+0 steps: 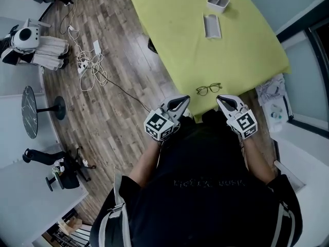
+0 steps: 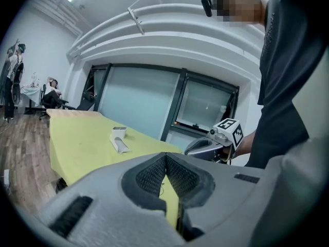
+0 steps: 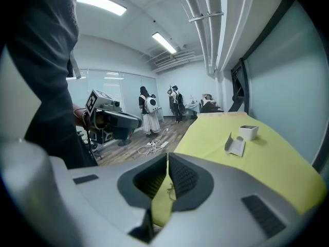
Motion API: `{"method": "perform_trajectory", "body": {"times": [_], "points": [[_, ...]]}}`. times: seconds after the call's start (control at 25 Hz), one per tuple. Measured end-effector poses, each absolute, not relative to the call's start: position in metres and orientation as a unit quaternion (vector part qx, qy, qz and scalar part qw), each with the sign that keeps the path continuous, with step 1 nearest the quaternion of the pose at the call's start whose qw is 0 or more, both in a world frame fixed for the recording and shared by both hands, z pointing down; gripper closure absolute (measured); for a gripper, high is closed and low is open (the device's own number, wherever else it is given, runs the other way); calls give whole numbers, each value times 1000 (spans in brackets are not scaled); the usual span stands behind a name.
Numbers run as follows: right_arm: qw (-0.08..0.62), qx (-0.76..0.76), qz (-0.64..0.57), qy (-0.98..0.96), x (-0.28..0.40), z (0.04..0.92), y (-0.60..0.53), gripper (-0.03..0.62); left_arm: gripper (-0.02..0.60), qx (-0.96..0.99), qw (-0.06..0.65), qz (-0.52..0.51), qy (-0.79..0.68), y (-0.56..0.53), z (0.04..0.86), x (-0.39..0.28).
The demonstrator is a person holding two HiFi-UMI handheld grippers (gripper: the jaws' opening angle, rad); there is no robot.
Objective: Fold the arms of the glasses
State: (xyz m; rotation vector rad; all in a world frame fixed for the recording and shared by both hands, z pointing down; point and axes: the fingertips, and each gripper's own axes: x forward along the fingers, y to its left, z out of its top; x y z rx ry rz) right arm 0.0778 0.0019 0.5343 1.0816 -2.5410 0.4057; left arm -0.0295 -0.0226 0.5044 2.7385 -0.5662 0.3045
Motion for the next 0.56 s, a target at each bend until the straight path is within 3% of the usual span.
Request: {"method": "perform_trajectory", "body": {"times": [0.16, 0.36, 0.56], "points": [[173, 399, 144, -889, 70, 534, 6, 559, 565, 962, 161, 91, -200, -21, 500, -41], [220, 395, 104, -886, 49, 534, 15, 559, 564, 962, 167, 85, -198, -16, 501, -56], [202, 403, 112, -886, 27, 529, 15, 557, 563, 962, 163, 86, -201, -15, 504, -72]]}}
